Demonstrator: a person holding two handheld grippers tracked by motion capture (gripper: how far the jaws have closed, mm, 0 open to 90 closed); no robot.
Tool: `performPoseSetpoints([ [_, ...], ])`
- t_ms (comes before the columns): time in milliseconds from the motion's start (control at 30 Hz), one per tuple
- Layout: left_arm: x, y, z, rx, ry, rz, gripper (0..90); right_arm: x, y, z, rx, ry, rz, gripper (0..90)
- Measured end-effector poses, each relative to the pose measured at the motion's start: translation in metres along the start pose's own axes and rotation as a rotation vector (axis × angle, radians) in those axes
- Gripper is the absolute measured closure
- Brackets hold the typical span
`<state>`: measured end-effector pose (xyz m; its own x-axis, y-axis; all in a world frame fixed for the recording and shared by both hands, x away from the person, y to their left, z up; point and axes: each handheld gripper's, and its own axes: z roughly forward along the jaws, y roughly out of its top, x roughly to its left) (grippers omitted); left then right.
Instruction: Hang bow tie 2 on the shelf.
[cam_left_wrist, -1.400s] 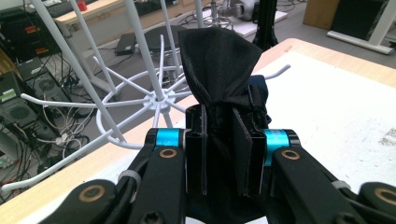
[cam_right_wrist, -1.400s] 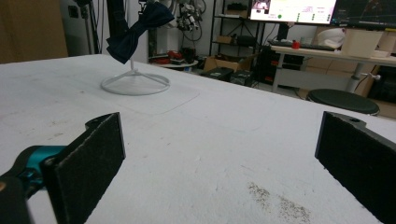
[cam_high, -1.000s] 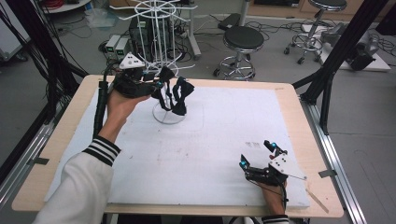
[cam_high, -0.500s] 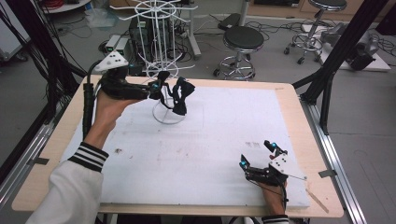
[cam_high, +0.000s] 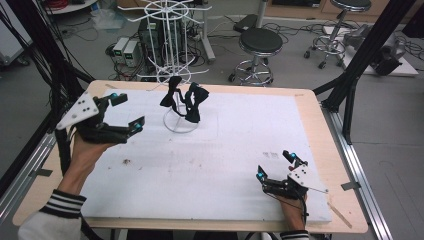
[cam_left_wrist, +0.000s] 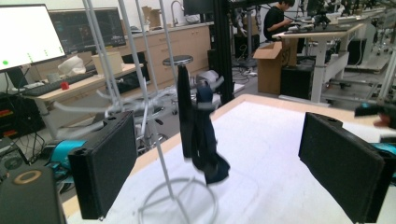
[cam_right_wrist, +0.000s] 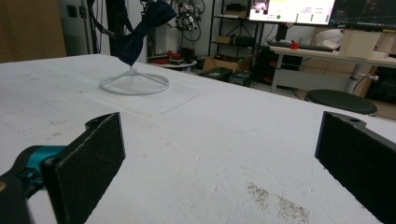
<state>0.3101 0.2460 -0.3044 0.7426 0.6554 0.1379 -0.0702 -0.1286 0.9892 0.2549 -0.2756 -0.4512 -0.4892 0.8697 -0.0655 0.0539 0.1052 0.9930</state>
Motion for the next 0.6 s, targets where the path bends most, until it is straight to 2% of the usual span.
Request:
performPoseSetpoints([
  [67, -0.002, -0.012, -0.008, -0.011, 0.001, -0.004, 12.0, 0.0, 0.0, 0.0, 0.001, -0.002, -0.001, 0.8],
  [233, -0.009, -0.053, -0.026, -0.017, 0.01, 0.002, 12.0, 0.001, 0.0, 0.0, 0.004, -0.007, 0.002, 0.8],
  [433, -0.014, -0.099, -0.038, -0.03, 0.052, -0.048, 12.0, 0.001, 0.0, 0.0, 0.003, -0.015, 0.006, 0.8],
  [600, -0.02, -0.132, -0.046, -0.049, 0.084, -0.059, 12.0, 0.001, 0.0, 0.0, 0.004, -0.018, 0.005, 0.8],
])
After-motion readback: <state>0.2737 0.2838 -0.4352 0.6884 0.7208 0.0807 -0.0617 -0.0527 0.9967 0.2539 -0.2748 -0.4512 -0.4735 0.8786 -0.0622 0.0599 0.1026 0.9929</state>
